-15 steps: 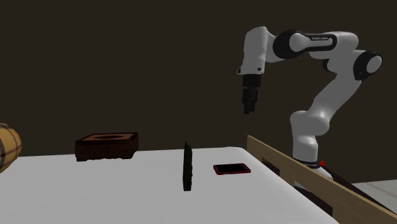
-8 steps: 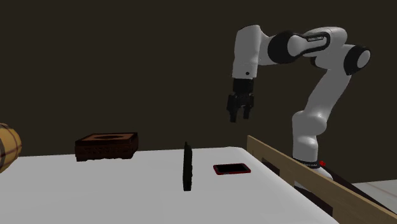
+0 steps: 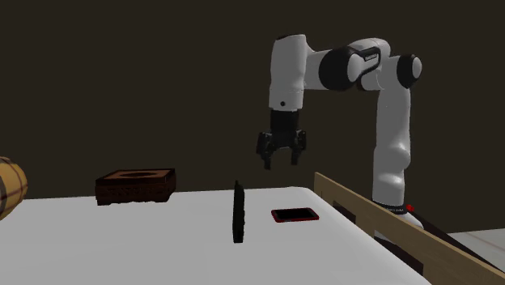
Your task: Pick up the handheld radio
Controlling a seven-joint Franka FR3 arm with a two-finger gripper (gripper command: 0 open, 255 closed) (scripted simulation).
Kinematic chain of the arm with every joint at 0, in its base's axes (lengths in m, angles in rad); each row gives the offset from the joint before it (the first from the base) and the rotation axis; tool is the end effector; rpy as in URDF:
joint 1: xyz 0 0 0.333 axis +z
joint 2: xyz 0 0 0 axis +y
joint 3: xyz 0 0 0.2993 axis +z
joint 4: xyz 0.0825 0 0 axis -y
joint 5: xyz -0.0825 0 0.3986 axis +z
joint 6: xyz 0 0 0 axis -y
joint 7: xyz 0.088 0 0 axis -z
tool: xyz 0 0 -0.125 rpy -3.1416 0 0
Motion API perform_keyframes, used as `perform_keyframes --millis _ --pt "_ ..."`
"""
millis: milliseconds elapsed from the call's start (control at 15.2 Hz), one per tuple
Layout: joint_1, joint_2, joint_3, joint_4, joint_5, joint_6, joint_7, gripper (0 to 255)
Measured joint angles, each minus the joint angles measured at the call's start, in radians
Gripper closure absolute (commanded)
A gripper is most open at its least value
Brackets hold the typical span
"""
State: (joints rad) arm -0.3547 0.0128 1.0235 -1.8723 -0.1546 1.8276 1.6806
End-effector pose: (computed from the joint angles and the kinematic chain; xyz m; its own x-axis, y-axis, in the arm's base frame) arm 0.4584 0.3411 0.4611 0.5632 -0.8142 0.1410 -0.8249 -0.5640 0.0386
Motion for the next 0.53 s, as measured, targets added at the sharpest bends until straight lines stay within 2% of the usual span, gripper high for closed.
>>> perform_keyframes --millis 66,198,330,528 --pt "0.015 0.073 0.010 0.042 -0.067 -0.015 0.079 0" --pt "0.079 0.211 -0.003 0.133 -0.188 -0.053 0.221 0" --pt "0.176 0.343 -0.050 0.253 -0.291 -0.106 0.339 0" --pt "0.314 0.502 -0.133 0.438 -0.395 -0.181 0.462 0"
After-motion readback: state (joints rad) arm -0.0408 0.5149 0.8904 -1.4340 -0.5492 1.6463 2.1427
